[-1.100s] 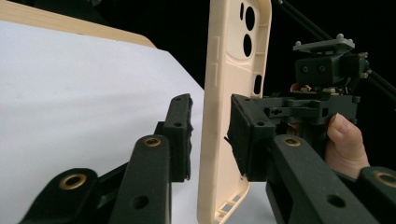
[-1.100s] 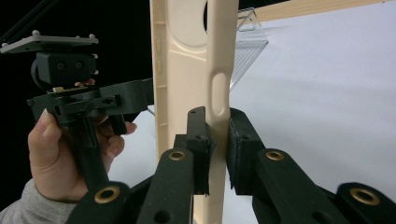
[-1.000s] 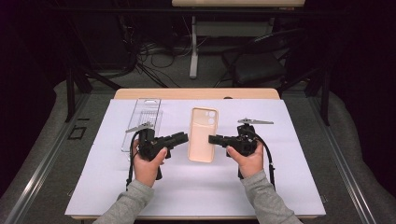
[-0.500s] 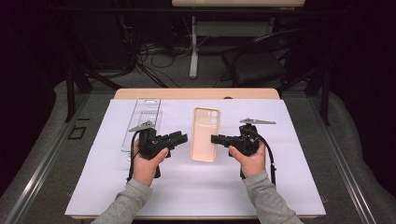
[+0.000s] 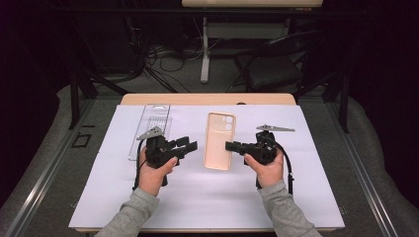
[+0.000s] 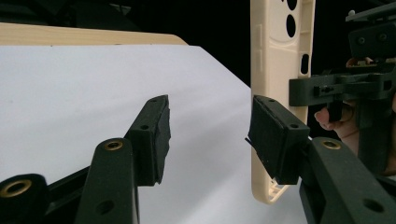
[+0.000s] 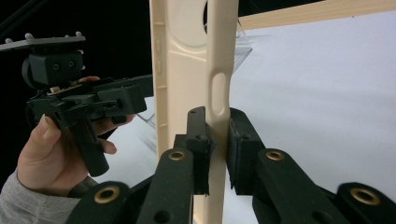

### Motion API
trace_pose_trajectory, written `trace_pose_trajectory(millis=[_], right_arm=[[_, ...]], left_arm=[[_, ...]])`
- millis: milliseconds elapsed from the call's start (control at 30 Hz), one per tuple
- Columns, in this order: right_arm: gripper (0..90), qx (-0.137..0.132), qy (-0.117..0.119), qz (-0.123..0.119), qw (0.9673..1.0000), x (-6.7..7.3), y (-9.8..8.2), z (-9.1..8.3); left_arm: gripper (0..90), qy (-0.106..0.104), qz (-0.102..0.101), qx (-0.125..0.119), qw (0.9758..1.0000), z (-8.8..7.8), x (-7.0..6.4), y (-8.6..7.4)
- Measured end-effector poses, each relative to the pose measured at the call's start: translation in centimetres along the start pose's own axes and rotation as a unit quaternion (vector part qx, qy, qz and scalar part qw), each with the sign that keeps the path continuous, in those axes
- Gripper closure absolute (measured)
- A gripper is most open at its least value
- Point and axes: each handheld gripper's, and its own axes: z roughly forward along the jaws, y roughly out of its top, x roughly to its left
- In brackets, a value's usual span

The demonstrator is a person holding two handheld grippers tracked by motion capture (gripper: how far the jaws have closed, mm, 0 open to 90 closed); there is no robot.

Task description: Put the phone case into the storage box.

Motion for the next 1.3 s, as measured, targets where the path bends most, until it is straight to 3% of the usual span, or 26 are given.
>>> trace_pose_trajectory(millis=[233,300,433,633,1067,1300], right_arm=[[81.0,-0.002,0.000,-0.001,1.0000,0.0,0.0,-0.1],[81.0,-0.002,0.000,-0.001,1.0000,0.0,0.0,-0.1],[80.9,-0.001,0.000,-0.001,1.0000,0.1,0.0,-0.1],[81.0,-0.001,0.000,-0.004,1.0000,0.1,0.0,-0.1],[80.9,0.004,-0.001,-0.011,0.9999,0.4,-0.2,0.0],[80.9,0.002,-0.005,-0.023,0.9997,0.8,-0.3,0.2]], left_arm=[[44.6,0.034,0.031,0.006,0.9989,-0.4,0.0,0.4],[46.3,0.035,0.036,0.007,0.9987,-0.6,0.1,0.5],[49.2,0.057,0.049,0.009,0.9972,-1.1,0.1,0.8],[50.0,0.044,0.039,0.008,0.9982,-1.9,0.4,1.3],[44.8,0.052,0.066,0.024,0.9962,-2.6,-0.1,2.2],[39.1,0.053,0.066,0.017,0.9962,-3.4,-0.4,2.9]])
